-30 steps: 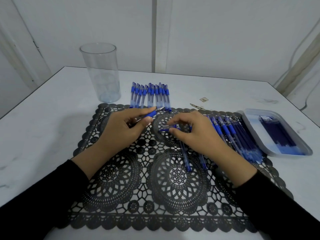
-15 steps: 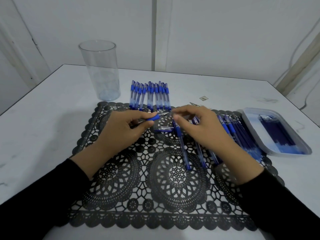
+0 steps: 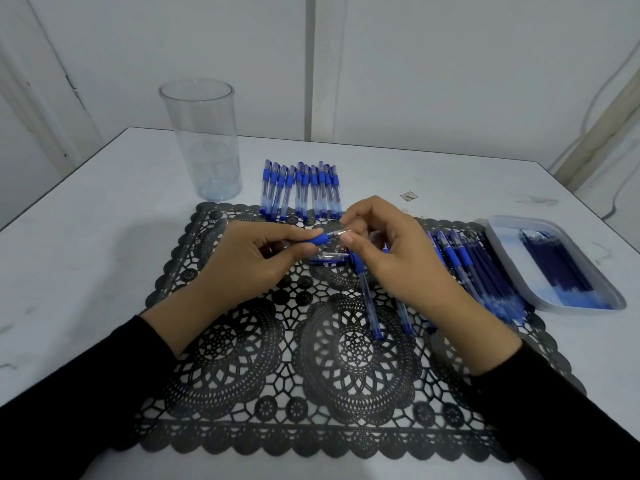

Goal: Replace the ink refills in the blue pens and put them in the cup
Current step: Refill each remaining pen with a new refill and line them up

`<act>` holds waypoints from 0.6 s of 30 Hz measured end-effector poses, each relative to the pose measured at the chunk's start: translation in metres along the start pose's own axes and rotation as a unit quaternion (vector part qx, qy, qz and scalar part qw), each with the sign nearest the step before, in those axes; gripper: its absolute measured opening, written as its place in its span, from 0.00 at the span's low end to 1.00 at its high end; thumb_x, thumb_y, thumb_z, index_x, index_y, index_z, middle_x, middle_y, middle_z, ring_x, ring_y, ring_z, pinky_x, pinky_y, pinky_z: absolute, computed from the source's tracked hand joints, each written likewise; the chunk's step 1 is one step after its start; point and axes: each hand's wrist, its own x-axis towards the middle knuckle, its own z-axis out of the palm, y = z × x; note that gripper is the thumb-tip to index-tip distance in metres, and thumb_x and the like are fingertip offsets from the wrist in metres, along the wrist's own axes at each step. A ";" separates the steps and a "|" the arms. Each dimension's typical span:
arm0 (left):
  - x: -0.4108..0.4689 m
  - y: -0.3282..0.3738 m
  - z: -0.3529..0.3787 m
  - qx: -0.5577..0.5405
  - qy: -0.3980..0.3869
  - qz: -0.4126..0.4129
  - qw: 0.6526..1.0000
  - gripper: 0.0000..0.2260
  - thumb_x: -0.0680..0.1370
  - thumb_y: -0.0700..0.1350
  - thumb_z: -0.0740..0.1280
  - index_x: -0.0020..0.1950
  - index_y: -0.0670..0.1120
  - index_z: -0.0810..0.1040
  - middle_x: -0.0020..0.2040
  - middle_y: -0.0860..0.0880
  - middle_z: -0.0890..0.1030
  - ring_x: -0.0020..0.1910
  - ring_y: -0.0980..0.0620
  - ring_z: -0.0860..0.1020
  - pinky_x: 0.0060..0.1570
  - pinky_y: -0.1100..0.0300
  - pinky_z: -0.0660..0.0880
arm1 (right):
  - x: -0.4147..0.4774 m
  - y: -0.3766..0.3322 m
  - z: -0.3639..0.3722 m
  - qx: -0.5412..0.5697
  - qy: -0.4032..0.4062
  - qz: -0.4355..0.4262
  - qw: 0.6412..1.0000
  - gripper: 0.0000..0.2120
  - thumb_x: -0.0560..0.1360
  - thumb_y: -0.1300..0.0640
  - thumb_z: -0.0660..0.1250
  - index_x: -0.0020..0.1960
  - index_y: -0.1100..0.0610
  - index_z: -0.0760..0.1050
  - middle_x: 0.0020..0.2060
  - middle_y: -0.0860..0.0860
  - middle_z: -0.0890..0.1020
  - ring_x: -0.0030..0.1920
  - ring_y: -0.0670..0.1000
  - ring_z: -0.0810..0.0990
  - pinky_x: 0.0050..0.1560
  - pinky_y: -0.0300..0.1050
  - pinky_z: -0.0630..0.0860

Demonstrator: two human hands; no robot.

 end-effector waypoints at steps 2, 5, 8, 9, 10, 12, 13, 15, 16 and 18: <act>0.000 -0.001 -0.001 -0.004 0.004 -0.014 1.000 0.11 0.75 0.51 0.73 0.57 0.56 0.83 0.41 0.50 0.87 0.32 0.43 0.82 0.33 0.46 0.79 | 0.000 -0.001 0.000 -0.004 -0.007 0.006 1.000 0.08 0.77 0.58 0.69 0.54 0.50 0.76 0.44 0.44 0.80 0.38 0.42 0.75 0.39 0.35 0.73; 0.000 -0.001 -0.001 -0.004 -0.011 0.001 1.000 0.12 0.75 0.51 0.73 0.58 0.58 0.83 0.41 0.51 0.87 0.33 0.41 0.82 0.32 0.42 0.78 | 0.000 0.000 0.004 -0.012 0.013 0.019 1.000 0.04 0.77 0.50 0.69 0.48 0.49 0.79 0.35 0.45 0.78 0.34 0.43 0.74 0.35 0.36 0.71; 0.000 0.001 0.000 0.002 -0.015 0.009 1.000 0.13 0.74 0.50 0.74 0.58 0.54 0.82 0.40 0.53 0.86 0.30 0.46 0.81 0.29 0.47 0.76 | 0.000 0.001 0.007 -0.016 0.023 0.021 0.999 0.04 0.77 0.54 0.69 0.45 0.53 0.80 0.32 0.43 0.75 0.33 0.41 0.71 0.36 0.32 0.67; 0.000 0.002 0.000 0.004 -0.013 0.006 1.000 0.12 0.74 0.49 0.74 0.58 0.53 0.82 0.39 0.53 0.86 0.29 0.47 0.80 0.29 0.47 0.75 | 0.000 0.000 0.008 -0.022 0.021 0.018 0.999 0.02 0.77 0.56 0.69 0.46 0.54 0.80 0.32 0.43 0.75 0.34 0.41 0.71 0.37 0.32 0.67; 0.000 0.002 0.000 0.004 -0.011 0.002 1.000 0.12 0.74 0.48 0.74 0.58 0.54 0.82 0.39 0.53 0.86 0.29 0.47 0.80 0.29 0.47 0.75 | 0.000 -0.001 0.008 -0.031 0.019 0.012 0.999 0.01 0.77 0.57 0.70 0.46 0.54 0.79 0.33 0.43 0.74 0.34 0.41 0.71 0.37 0.33 0.68; 0.000 0.002 0.000 -0.002 -0.010 -0.003 1.000 0.12 0.74 0.50 0.74 0.57 0.56 0.82 0.40 0.52 0.86 0.32 0.44 0.82 0.32 0.45 0.78 | -0.001 -0.003 0.007 -0.037 0.015 0.004 0.999 0.01 0.76 0.59 0.70 0.48 0.54 0.78 0.35 0.43 0.75 0.36 0.41 0.72 0.38 0.32 0.67; 0.000 0.001 -0.001 -0.005 -0.011 -0.005 1.000 0.11 0.74 0.50 0.73 0.57 0.57 0.82 0.41 0.52 0.87 0.34 0.41 0.83 0.34 0.43 0.79 | -0.002 -0.004 0.006 -0.025 0.015 0.002 1.000 0.03 0.76 0.58 0.70 0.49 0.53 0.78 0.37 0.44 0.77 0.37 0.41 0.73 0.39 0.31 0.68; 0.000 0.000 -0.002 -0.003 -0.014 -0.008 1.000 0.10 0.75 0.50 0.73 0.56 0.57 0.83 0.42 0.53 0.87 0.35 0.40 0.83 0.35 0.41 0.79 | -0.002 -0.007 0.006 -0.003 0.029 0.009 1.000 0.05 0.75 0.53 0.71 0.50 0.51 0.77 0.41 0.45 0.79 0.39 0.42 0.75 0.40 0.32 0.70; 0.000 0.000 -0.002 0.000 -0.015 -0.012 1.000 0.10 0.76 0.49 0.74 0.57 0.54 0.83 0.42 0.53 0.87 0.35 0.42 0.84 0.35 0.41 0.79 | -0.002 -0.008 0.006 -0.012 0.037 0.012 0.999 0.05 0.76 0.51 0.70 0.48 0.51 0.77 0.39 0.45 0.79 0.38 0.41 0.75 0.39 0.31 0.70; 0.000 0.000 -0.002 0.001 -0.011 -0.018 1.000 0.11 0.75 0.48 0.73 0.57 0.51 0.84 0.43 0.54 0.87 0.36 0.44 0.84 0.36 0.43 0.80 | -0.001 -0.008 0.004 -0.045 0.038 0.011 0.998 0.04 0.77 0.51 0.68 0.45 0.51 0.78 0.33 0.44 0.77 0.35 0.40 0.73 0.37 0.30 0.69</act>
